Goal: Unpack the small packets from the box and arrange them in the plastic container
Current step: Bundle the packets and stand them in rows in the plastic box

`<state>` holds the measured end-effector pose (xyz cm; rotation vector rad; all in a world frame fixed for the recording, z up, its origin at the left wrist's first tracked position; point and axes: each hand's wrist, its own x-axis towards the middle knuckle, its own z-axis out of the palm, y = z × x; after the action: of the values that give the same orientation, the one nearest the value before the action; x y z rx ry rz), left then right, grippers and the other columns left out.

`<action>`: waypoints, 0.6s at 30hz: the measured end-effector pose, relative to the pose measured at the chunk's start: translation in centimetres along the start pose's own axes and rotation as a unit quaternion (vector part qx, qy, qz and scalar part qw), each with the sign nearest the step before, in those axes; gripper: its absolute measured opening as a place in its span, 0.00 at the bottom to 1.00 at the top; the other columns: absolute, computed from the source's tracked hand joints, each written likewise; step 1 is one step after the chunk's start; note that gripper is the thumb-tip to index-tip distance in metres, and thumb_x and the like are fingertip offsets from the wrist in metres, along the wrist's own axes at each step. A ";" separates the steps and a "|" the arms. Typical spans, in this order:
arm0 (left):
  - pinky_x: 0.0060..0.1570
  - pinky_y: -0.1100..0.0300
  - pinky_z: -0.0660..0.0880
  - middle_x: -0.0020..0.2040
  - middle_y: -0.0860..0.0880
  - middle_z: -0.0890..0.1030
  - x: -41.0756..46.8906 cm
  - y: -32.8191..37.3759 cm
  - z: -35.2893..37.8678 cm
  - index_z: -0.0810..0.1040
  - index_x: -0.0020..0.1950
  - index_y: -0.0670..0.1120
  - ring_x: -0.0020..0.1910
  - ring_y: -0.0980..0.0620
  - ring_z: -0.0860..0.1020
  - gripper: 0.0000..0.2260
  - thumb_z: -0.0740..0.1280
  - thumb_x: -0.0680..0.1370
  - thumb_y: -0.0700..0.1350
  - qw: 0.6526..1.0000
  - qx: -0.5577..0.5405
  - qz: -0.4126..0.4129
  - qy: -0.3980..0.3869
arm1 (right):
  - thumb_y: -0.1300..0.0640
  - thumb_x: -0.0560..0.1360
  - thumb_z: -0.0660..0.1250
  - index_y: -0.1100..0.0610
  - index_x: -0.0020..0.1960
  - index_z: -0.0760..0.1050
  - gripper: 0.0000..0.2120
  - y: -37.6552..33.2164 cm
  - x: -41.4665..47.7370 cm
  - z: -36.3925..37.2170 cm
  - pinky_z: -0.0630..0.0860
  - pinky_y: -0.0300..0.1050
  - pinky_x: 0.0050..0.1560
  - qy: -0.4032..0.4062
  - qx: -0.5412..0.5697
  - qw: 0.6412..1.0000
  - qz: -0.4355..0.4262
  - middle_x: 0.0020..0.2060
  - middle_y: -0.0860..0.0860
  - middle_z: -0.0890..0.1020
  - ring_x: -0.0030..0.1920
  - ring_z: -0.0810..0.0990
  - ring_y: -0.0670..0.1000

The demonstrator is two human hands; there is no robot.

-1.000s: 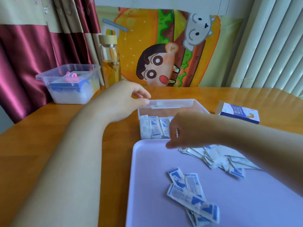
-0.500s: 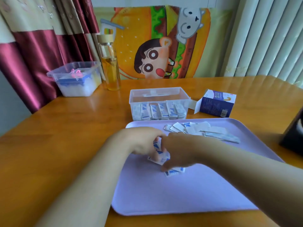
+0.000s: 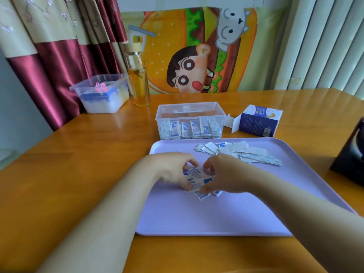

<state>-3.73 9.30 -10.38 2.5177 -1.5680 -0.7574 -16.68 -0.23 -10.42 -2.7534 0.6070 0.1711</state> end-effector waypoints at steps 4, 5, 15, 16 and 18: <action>0.58 0.57 0.71 0.62 0.49 0.66 0.1 0.8 -0.3 0.61 0.73 0.58 0.59 0.48 0.73 0.32 0.72 0.73 0.49 0.998 0.064 0.005 -0.013 | 0.48 0.68 0.74 0.58 0.60 0.76 0.24 -0.1 0.8 -1.0 0.74 0.46 0.54 -0.050 -0.004 0.999 0.000 0.55 0.55 0.80 0.54 0.79 0.54; 0.59 0.56 0.72 0.62 0.49 0.66 0.2 0.9 -0.3 0.62 0.72 0.58 0.58 0.48 0.73 0.31 0.72 0.73 0.49 0.998 0.067 0.006 -0.016 | 0.48 0.68 0.74 0.57 0.60 0.77 0.24 -0.3 1.0 -1.1 0.74 0.45 0.53 -0.057 -0.008 0.998 -0.004 0.55 0.54 0.81 0.53 0.79 0.54; 0.52 0.54 0.74 0.52 0.50 0.70 -0.3 1.1 -0.4 0.73 0.61 0.53 0.54 0.47 0.75 0.19 0.72 0.72 0.52 0.995 0.102 -0.015 0.005 | 0.52 0.72 0.69 0.57 0.59 0.76 0.18 -0.7 0.9 -0.7 0.74 0.46 0.50 -0.062 -0.001 0.997 -0.037 0.55 0.54 0.80 0.53 0.78 0.54; 0.50 0.54 0.74 0.52 0.50 0.73 -0.4 1.0 -0.4 0.73 0.57 0.52 0.52 0.47 0.76 0.16 0.71 0.72 0.52 0.996 0.093 -0.010 0.015 | 0.52 0.72 0.68 0.56 0.58 0.76 0.16 -0.6 0.8 -0.6 0.74 0.45 0.48 -0.058 0.013 0.997 -0.039 0.53 0.53 0.80 0.50 0.78 0.53; 0.43 0.56 0.72 0.46 0.53 0.75 -0.6 0.6 -0.4 0.73 0.50 0.53 0.47 0.50 0.76 0.10 0.70 0.73 0.52 0.996 0.061 0.002 0.058 | 0.52 0.73 0.67 0.52 0.55 0.75 0.11 -0.1 0.9 -0.6 0.72 0.42 0.41 -0.043 0.052 0.997 -0.045 0.47 0.51 0.80 0.42 0.77 0.49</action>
<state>-4.25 9.43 -9.65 2.5896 -1.6257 -0.5187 -15.79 -0.74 -10.02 -2.6507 0.4546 0.2300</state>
